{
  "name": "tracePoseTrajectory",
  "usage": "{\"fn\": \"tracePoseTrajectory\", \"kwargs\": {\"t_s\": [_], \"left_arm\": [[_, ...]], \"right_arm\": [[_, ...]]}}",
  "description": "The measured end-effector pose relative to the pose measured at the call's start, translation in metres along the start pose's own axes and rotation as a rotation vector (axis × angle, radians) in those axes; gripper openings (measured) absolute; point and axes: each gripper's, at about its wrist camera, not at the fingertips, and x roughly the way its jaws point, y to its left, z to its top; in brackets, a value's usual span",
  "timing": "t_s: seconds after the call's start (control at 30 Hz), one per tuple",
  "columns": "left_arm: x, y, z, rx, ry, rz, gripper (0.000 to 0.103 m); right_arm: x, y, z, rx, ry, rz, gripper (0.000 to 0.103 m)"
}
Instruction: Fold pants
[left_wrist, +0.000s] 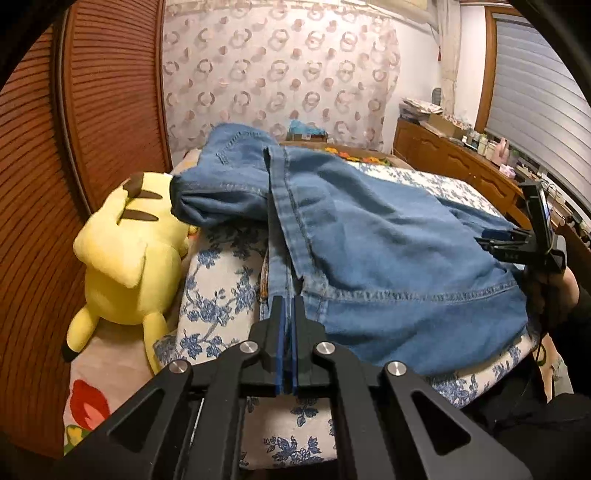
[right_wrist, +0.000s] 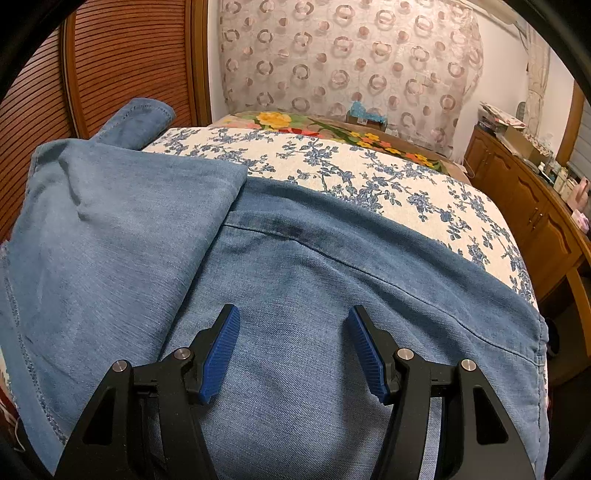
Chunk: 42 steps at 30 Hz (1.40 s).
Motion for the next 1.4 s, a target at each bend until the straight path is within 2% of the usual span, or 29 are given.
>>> {"fn": "tracePoseTrajectory", "kwargs": {"t_s": [0.07, 0.13, 0.17, 0.23, 0.3, 0.33, 0.4, 0.67, 0.77, 0.93, 1.2, 1.4], "left_arm": [[-0.001, -0.003, 0.003, -0.002, -0.012, -0.01, 0.004], [0.001, -0.007, 0.006, 0.004, -0.011, -0.019, 0.023], [0.002, -0.011, 0.006, 0.009, -0.01, -0.028, 0.028], [0.004, -0.017, 0.008, 0.013, -0.011, -0.049, 0.046], [0.008, -0.026, 0.009, 0.027, -0.006, -0.071, 0.051], [0.011, -0.03, 0.01, 0.034, 0.002, -0.081, 0.061], [0.015, -0.041, 0.012, 0.05, 0.003, -0.102, 0.071], [0.031, -0.093, 0.02, 0.106, 0.007, -0.178, 0.072], [0.036, -0.111, 0.023, 0.133, 0.008, -0.189, 0.072], [0.043, -0.134, 0.029, 0.165, 0.015, -0.204, 0.072], [0.052, -0.158, 0.032, 0.197, 0.032, -0.226, 0.072], [0.062, -0.172, 0.031, 0.211, 0.054, -0.236, 0.072]], "right_arm": [[-0.002, -0.004, -0.001, 0.013, -0.012, 0.025, 0.063], [-0.006, -0.007, -0.004, 0.023, -0.017, 0.032, 0.063], [-0.009, -0.009, -0.005, 0.028, -0.021, 0.043, 0.063], [-0.021, -0.013, -0.009, 0.037, -0.039, 0.053, 0.063], [-0.036, -0.019, -0.014, 0.031, -0.066, 0.04, 0.063], [-0.044, -0.023, -0.017, 0.031, -0.077, 0.036, 0.063], [-0.059, -0.033, -0.026, 0.035, -0.091, 0.026, 0.063], [-0.105, -0.081, -0.075, 0.085, -0.109, -0.063, 0.063], [-0.114, -0.099, -0.097, 0.105, -0.097, -0.127, 0.063], [-0.126, -0.125, -0.129, 0.162, -0.072, -0.183, 0.063], [-0.131, -0.148, -0.151, 0.248, -0.054, -0.22, 0.063], [-0.131, -0.147, -0.152, 0.273, -0.046, -0.223, 0.063]]}}
